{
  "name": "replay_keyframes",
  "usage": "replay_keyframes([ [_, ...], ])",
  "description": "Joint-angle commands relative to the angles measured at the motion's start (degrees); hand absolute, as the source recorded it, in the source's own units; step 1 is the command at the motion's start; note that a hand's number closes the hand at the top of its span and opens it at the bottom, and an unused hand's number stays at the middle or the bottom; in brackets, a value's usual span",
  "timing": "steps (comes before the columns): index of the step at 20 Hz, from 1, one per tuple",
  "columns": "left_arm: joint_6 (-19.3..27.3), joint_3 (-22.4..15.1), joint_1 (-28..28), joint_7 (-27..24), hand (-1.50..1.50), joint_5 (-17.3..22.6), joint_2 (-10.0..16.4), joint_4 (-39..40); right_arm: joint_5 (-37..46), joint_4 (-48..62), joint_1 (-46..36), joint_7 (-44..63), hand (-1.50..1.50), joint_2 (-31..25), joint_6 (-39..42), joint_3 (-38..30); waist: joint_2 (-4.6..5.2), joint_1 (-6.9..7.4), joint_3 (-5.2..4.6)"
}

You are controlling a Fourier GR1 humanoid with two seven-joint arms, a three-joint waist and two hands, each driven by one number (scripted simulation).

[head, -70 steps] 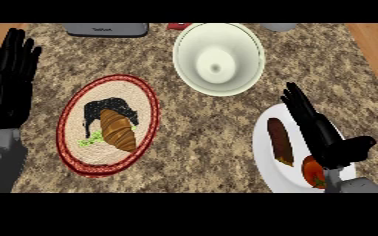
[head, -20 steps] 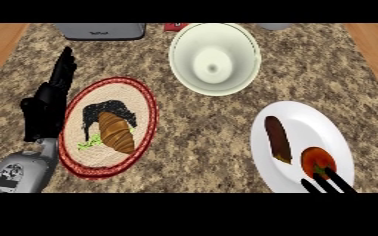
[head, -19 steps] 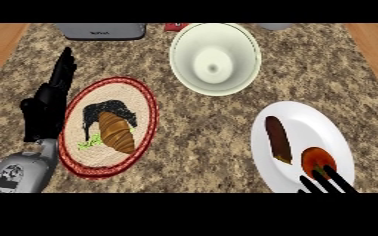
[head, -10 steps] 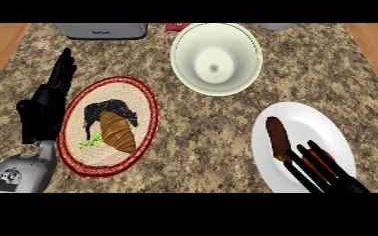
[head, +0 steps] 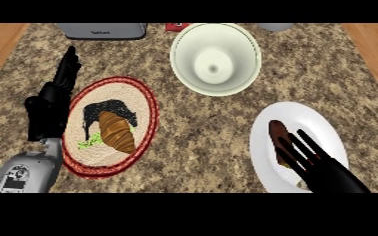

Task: Pick the tomato from the plate and place it in the bowl

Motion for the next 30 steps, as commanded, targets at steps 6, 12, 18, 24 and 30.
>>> replay_keyframes([
  [6,-2.3,2.76,-1.73,-2.77,0.0,-0.33,-1.35,4.64,4.86,5.28,-5.06,-0.6,1.5,0.59,-4.56,1.9,0.31,0.0,0.56],
  [12,-4.52,4.18,0.24,-1.22,0.0,0.46,0.27,0.65,0.66,4.03,-2.49,-4.15,1.5,-1.13,-5.99,1.35,0.24,0.06,0.56],
  [18,-2.96,2.31,-0.36,-3.03,0.0,-0.64,-1.28,0.47,-6.3,7.35,-2.63,14.32,1.5,15.81,12.86,5.33,2.57,2.07,1.33],
  [24,-3.21,2.06,-0.47,-2.94,0.0,-0.34,-1.58,0.52,-11.62,4.39,-4.98,23.81,1.5,15.94,18.23,6.39,2.92,3.39,1.57],
  [30,-3.9,1.27,-0.92,-3.02,0.0,-0.05,-1.94,0.21,-21.02,-0.76,-10.71,35.26,1.5,16.03,18.52,8.55,1.65,4.98,1.93],
])
